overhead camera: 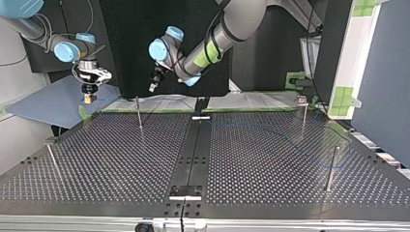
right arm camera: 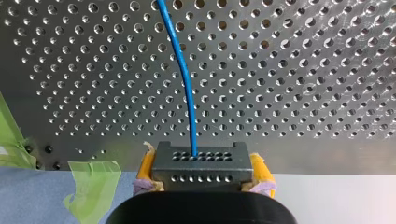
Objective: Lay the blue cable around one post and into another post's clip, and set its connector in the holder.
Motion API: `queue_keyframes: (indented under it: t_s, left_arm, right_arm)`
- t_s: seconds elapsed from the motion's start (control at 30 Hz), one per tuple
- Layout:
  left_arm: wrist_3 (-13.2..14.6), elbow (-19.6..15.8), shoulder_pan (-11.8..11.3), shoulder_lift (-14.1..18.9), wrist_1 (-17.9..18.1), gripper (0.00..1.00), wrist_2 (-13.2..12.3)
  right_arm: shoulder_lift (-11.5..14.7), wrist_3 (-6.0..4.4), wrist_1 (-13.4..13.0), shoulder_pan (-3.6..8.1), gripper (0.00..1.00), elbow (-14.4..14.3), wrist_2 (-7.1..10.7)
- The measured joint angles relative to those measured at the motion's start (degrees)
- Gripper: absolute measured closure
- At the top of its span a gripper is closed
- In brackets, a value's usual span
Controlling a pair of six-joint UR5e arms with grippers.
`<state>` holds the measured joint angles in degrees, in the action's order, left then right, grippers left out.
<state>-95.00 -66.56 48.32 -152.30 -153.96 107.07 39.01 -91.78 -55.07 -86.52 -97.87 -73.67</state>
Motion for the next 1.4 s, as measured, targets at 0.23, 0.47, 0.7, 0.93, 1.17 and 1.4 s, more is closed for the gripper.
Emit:
queue_keyframes:
  t_s: [0.23, 0.47, 0.7, 0.93, 1.17, 1.4]
  left_arm:
    - [0.1, -0.5, 1.5, 1.7, -0.9, 0.00, 0.9]
    - [0.1, -0.6, 2.0, 1.8, -2.0, 0.00, 2.2]
    - [-0.1, -0.6, 2.3, 1.8, -2.6, 0.00, 2.7]
    - [-1.6, -0.6, 2.4, 1.8, -3.6, 0.00, 4.7]
    - [-1.8, -0.6, 2.5, 1.8, -3.9, 0.00, 5.3]
    - [-1.8, -0.6, 2.6, 1.8, -4.0, 0.00, 5.5]
  right_arm:
    - [-0.1, -0.48, 0.1, -0.01, 1.00, 0.0, 0.00]
    - [-0.2, -1.30, -0.2, -0.03, 1.00, 0.0, 0.03]
    - [-0.3, -1.65, -0.3, -0.01, 1.00, 0.0, 0.16]
    - [-0.4, -1.68, -0.2, -0.03, 1.00, 0.0, 0.18]
    - [-0.4, -1.67, -0.2, -0.02, 1.00, 0.0, 0.18]
    - [-0.5, -1.66, -0.2, -0.02, 1.00, 0.0, 0.18]
